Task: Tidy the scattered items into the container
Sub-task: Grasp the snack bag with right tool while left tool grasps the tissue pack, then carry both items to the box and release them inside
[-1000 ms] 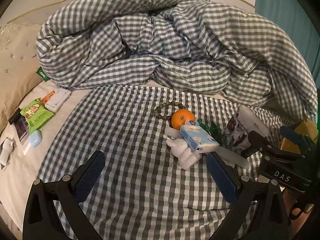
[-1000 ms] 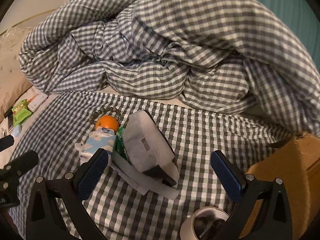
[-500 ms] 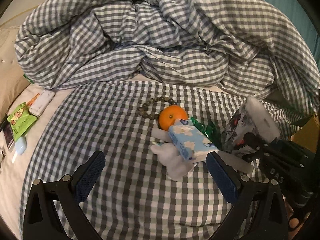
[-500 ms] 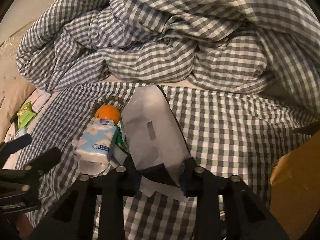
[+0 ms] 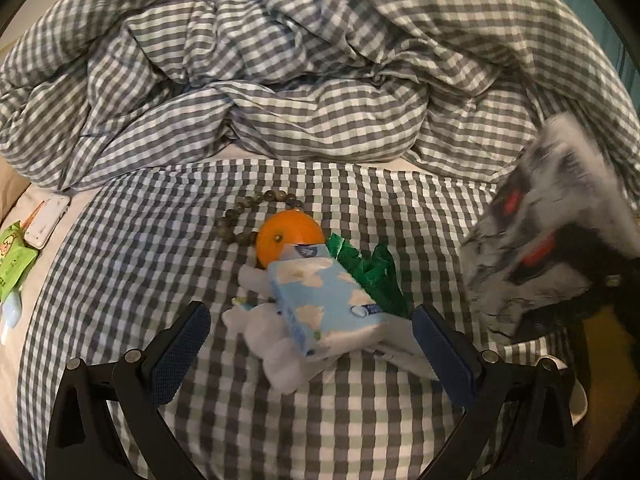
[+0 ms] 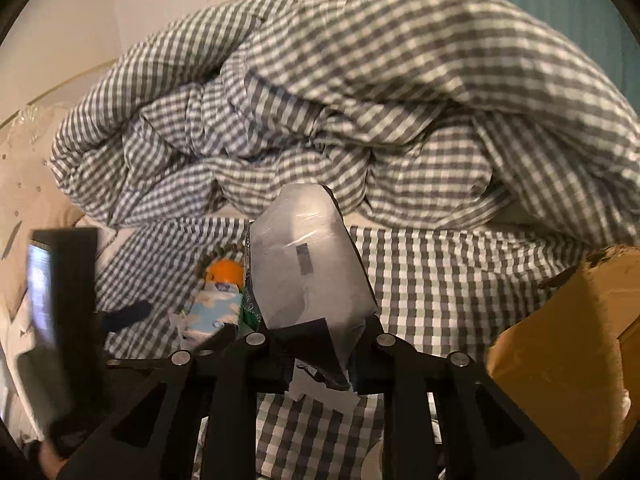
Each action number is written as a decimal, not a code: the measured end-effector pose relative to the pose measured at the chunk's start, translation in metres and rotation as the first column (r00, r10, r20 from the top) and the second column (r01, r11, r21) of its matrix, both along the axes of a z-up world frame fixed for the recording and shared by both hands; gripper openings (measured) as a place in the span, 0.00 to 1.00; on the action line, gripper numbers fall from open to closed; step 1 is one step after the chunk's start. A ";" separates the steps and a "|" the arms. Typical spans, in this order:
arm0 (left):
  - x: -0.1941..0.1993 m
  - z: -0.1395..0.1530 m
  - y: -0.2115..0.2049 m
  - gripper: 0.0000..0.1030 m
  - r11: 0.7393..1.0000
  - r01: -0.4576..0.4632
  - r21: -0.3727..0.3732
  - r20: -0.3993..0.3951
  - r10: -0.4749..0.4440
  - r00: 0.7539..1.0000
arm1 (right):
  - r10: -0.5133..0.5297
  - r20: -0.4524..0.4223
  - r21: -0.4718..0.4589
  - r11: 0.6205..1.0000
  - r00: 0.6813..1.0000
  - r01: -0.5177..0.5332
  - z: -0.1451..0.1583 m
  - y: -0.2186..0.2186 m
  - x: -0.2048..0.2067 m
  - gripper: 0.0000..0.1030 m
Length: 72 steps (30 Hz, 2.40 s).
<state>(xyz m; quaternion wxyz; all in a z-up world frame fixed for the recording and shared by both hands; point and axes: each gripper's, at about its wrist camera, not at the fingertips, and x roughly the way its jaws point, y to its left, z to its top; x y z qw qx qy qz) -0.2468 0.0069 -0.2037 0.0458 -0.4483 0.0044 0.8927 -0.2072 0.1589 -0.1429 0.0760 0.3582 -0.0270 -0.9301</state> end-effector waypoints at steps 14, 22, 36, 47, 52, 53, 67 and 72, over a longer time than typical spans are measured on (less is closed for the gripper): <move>-0.014 -0.022 0.008 0.53 0.999 -0.036 -0.018 0.026 0.036 0.999 | -0.010 -0.050 -0.029 1.000 0.999 0.009 0.023 0.016 0.014 0.19; -0.004 -0.001 -0.003 0.51 0.998 -0.040 0.042 0.004 0.040 0.999 | -0.004 -0.067 -0.046 0.999 0.998 0.001 0.034 0.013 0.024 0.19; 0.050 0.094 -0.012 0.51 0.997 -0.049 0.061 -0.143 0.057 0.988 | -0.012 -0.160 -0.060 0.998 0.987 0.003 0.090 0.019 0.077 0.19; 0.106 0.153 -0.010 0.51 0.996 -0.059 0.073 -0.234 0.075 0.969 | -0.033 -0.236 -0.067 0.998 0.971 0.017 0.135 0.027 0.127 0.19; 0.131 0.181 -0.007 0.51 0.996 -0.050 0.075 -0.281 0.069 0.957 | -0.032 -0.273 -0.067 0.998 0.961 0.014 0.154 0.029 0.152 0.19; 0.138 0.187 -0.006 0.51 0.996 -0.046 0.074 -0.292 0.066 0.954 | -0.032 -0.278 -0.067 0.998 0.960 0.014 0.157 0.029 0.155 0.19; 0.196 0.237 0.027 0.51 0.997 0.012 0.082 -0.386 0.021 0.922 | -0.077 -0.341 -0.069 0.996 0.937 0.057 0.187 0.064 0.215 0.19; 0.206 0.240 0.047 0.51 0.996 0.046 0.082 -0.394 -0.010 0.919 | -0.121 -0.335 -0.074 0.992 0.935 0.102 0.185 0.089 0.225 0.19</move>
